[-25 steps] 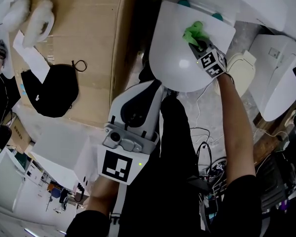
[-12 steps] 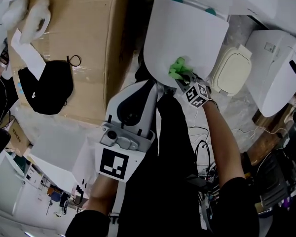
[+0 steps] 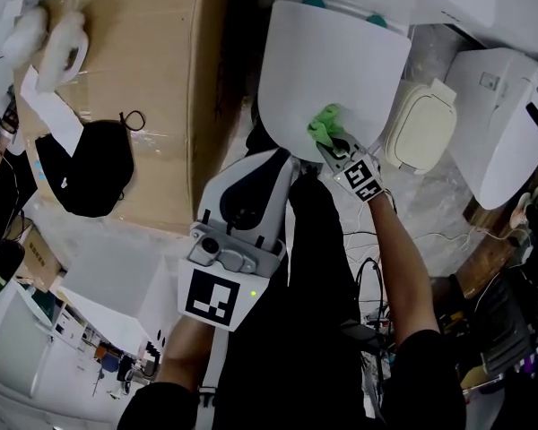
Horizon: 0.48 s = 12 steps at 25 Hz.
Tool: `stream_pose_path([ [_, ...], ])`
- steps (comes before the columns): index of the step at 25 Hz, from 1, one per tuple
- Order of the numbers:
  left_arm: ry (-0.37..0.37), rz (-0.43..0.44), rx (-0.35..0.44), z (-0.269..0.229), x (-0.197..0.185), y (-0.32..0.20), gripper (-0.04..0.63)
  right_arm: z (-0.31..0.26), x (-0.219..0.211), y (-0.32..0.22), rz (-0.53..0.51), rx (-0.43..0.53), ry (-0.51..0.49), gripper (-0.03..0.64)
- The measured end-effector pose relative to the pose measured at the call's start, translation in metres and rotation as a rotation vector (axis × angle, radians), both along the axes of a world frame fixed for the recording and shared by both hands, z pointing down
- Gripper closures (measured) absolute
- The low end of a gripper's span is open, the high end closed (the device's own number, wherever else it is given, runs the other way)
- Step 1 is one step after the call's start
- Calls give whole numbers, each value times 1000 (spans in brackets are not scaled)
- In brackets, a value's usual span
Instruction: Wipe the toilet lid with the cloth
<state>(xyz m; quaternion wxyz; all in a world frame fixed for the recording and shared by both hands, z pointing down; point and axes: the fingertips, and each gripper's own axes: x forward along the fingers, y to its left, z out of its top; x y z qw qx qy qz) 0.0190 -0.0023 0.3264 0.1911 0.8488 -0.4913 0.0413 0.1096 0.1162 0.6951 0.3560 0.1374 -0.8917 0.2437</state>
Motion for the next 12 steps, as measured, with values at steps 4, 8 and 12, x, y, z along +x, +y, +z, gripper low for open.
stream_pose_path([
  [4, 1, 12, -8, 5, 1, -8, 589, -56, 30, -82, 516, -56, -318, 566],
  [8, 3, 24, -11, 5, 2, -21, 589, -88, 107, -157, 933, 50, -447, 566],
  [12, 0, 29, -6, 5, 1, -36, 589, -91, 184, -212, 1246, 153, -448, 566],
])
